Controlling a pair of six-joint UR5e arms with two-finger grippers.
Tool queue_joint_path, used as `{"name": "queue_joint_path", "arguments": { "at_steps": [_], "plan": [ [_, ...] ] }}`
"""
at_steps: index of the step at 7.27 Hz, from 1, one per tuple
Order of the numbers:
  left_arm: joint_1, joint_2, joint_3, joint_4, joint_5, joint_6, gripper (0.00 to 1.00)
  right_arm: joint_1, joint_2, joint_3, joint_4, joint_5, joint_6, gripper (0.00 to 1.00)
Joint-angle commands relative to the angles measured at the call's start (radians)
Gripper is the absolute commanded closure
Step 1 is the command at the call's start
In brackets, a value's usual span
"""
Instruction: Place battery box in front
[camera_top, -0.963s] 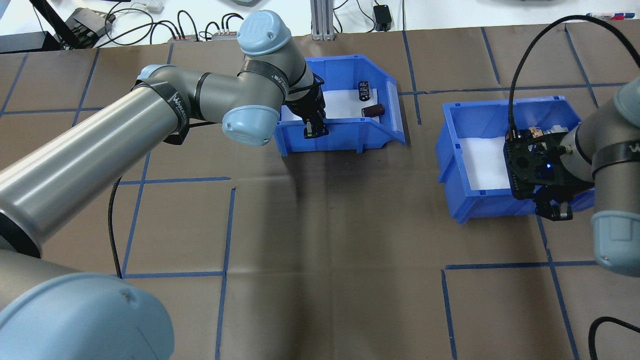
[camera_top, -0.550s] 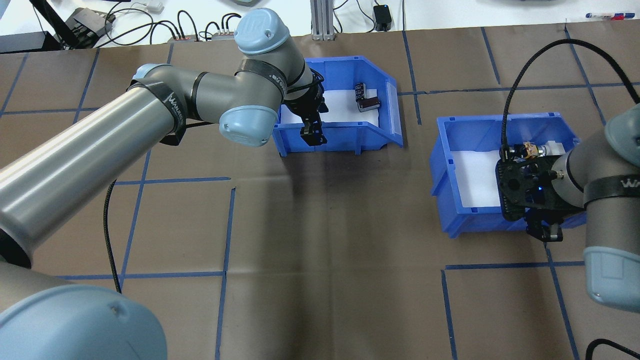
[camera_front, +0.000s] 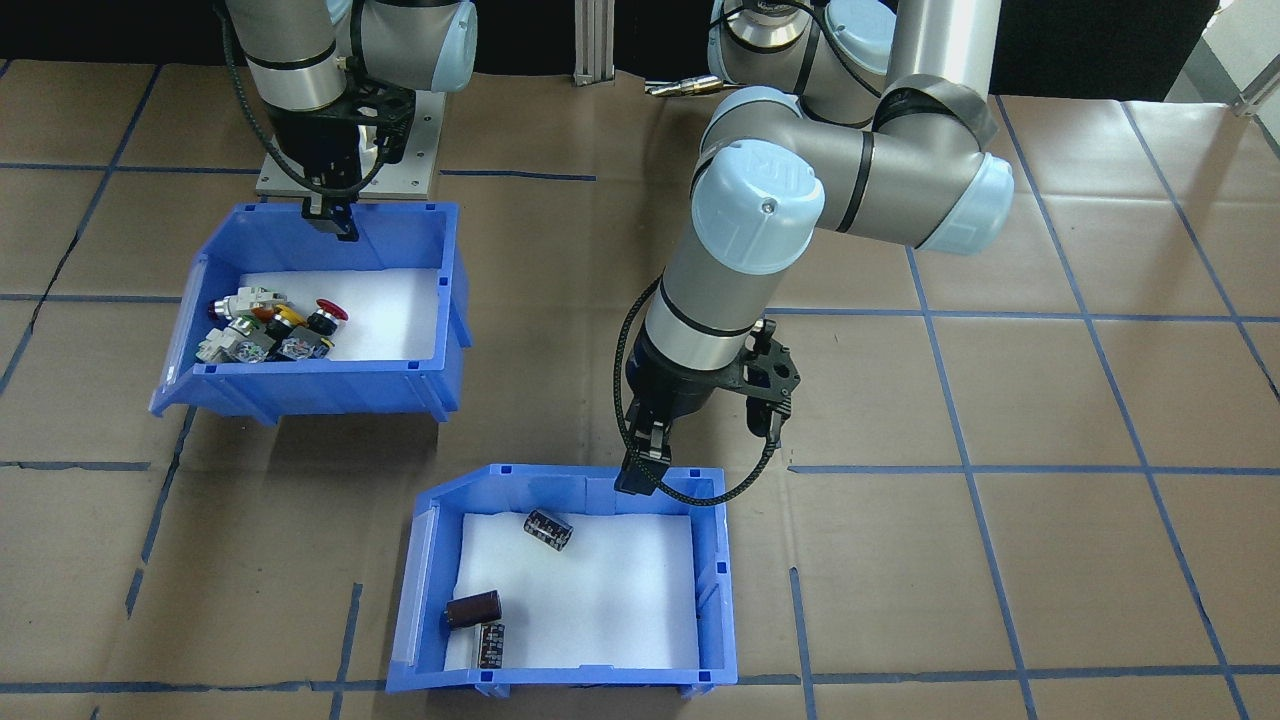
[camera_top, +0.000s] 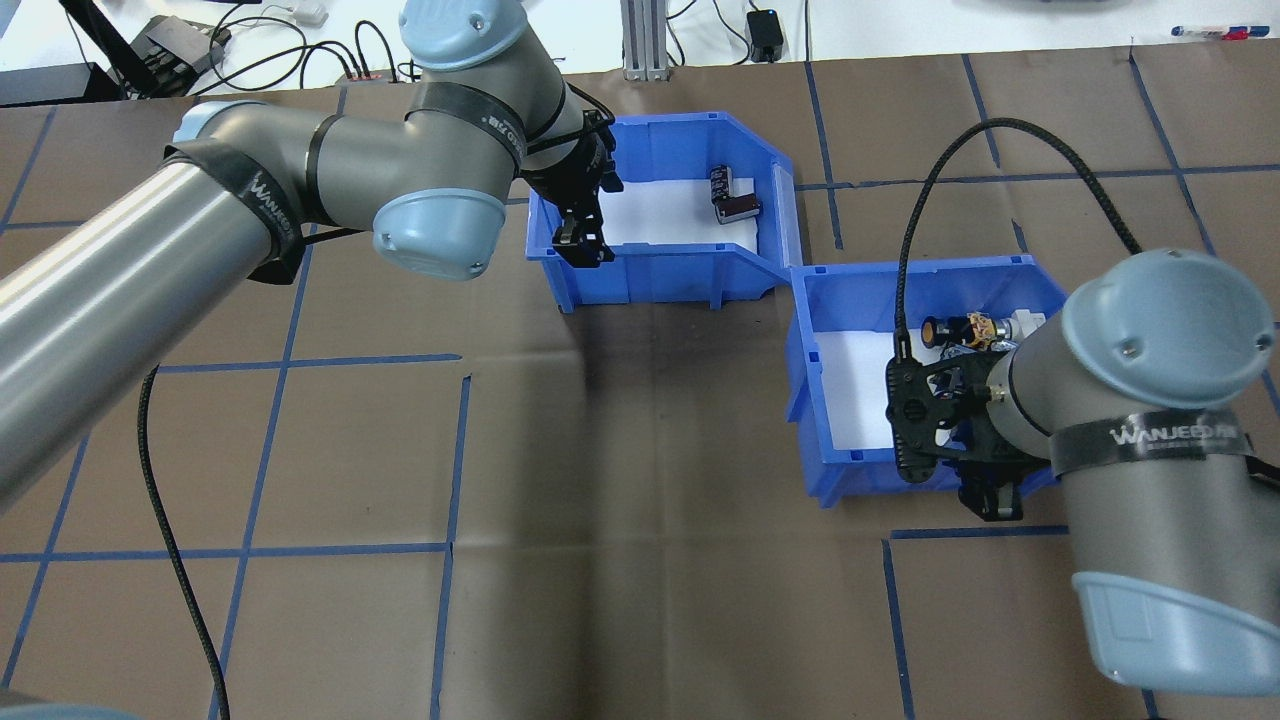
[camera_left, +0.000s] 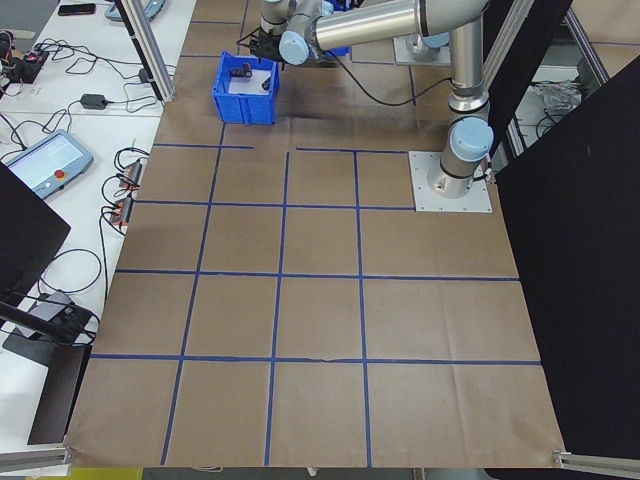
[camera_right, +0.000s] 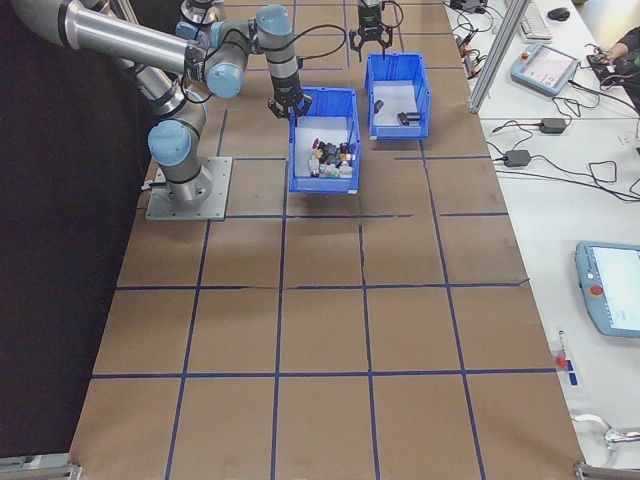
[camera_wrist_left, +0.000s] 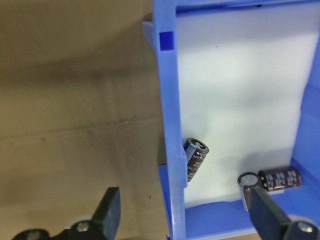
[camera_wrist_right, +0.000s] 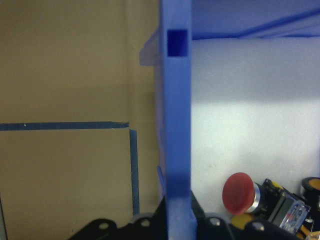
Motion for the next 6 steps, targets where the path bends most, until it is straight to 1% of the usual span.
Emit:
{"name": "queue_joint_path", "arguments": {
  "at_steps": [1, 2, 3, 4, 5, 6],
  "plan": [
    [0.043, 0.113, -0.002, -0.208, 0.061, 0.333, 0.08, 0.134, 0.002, 0.027, -0.015, 0.001, 0.134, 1.00],
    [0.082, 0.178, -0.010, -0.312, 0.099, 0.561, 0.01, 0.182, 0.008, 0.030, -0.015, 0.002, 0.177, 1.00],
    [0.116, 0.232, -0.022, -0.420, 0.107, 0.738, 0.01, 0.230, 0.025, 0.025, -0.021, 0.001, 0.229, 1.00],
    [0.149, 0.276, -0.031, -0.498, 0.107, 0.916, 0.01, 0.292, 0.040, 0.025, -0.038, 0.001, 0.284, 1.00],
    [0.177, 0.305, -0.033, -0.520, 0.168, 1.118, 0.01, 0.348, 0.064, 0.024, -0.080, 0.001, 0.346, 1.00],
    [0.202, 0.333, -0.036, -0.525, 0.281, 1.198, 0.01, 0.412, 0.115, 0.018, -0.143, 0.001, 0.398, 1.00]
  ]
}}
